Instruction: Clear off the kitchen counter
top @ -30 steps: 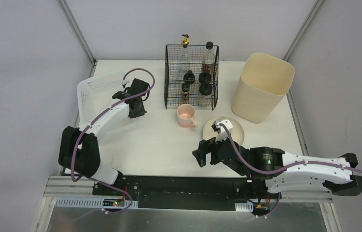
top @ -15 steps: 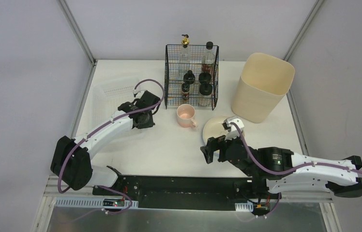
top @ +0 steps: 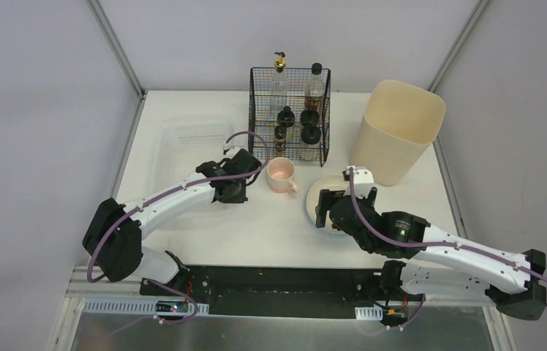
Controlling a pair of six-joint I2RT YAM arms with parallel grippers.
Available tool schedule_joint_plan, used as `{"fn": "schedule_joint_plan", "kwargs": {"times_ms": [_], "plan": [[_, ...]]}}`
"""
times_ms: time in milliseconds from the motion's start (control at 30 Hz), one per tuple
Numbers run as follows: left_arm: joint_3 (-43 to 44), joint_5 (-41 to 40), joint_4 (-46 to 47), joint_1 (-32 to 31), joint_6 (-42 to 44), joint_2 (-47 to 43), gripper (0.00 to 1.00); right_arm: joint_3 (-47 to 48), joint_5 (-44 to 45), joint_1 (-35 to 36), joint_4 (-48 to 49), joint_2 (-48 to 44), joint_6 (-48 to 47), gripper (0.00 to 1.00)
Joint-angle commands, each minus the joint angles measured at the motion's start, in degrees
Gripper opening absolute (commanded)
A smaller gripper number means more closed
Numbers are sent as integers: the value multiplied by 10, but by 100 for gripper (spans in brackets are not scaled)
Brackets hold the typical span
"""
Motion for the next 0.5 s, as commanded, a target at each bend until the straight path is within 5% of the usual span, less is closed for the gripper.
{"fn": "schedule_joint_plan", "kwargs": {"times_ms": [0, 133, 467], "plan": [[-3, 50, 48, -30, -24, 15, 0, -16, -16, -77, -15, -8, 39, 99], [-7, 48, 59, -43, -21, 21, 9, -28, -19, -136, -31, -19, 52, 99], [-7, 33, 69, -44, 5, 3, 56, -67, -72, -274, -35, -36, 69, 99]]}}
